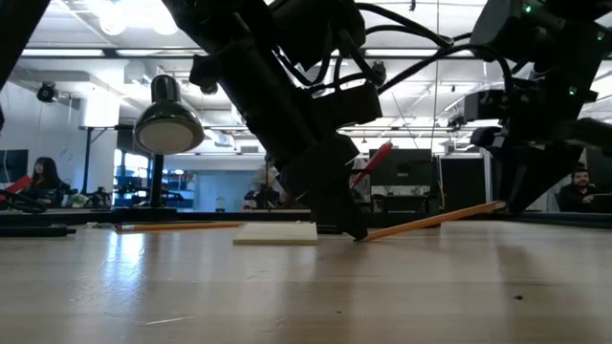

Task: Pick and place office supplies into organizer
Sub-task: Put the bottom pencil into the desk organizer, then put the right pencil into the desk organizer

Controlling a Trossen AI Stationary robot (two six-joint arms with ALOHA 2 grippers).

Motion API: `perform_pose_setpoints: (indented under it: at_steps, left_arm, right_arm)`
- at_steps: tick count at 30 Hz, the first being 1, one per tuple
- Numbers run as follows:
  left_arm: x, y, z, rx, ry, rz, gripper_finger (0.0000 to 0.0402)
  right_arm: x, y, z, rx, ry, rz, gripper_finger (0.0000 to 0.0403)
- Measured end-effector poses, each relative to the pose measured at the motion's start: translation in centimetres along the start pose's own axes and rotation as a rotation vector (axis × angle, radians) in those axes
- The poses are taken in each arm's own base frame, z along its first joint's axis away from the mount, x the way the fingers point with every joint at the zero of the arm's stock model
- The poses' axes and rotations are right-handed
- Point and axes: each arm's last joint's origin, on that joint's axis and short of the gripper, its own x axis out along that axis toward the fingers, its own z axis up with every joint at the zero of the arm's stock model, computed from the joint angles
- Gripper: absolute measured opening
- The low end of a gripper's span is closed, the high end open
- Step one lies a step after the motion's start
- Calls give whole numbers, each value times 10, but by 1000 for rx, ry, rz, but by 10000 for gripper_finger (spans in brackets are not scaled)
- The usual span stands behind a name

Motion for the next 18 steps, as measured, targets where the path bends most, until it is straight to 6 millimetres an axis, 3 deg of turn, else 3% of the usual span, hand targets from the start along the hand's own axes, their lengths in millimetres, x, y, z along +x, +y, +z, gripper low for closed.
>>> perform_pose_setpoints:
  at_steps: [9, 18]
  left_arm:
    - [2, 2, 0, -10, -9, 2, 0]
    - [3, 7, 0, -16, 0, 10, 0]
  right_arm:
    - [-7, 1, 6, 10, -42, 39, 151]
    - [-7, 1, 4, -49, -17, 19, 164]
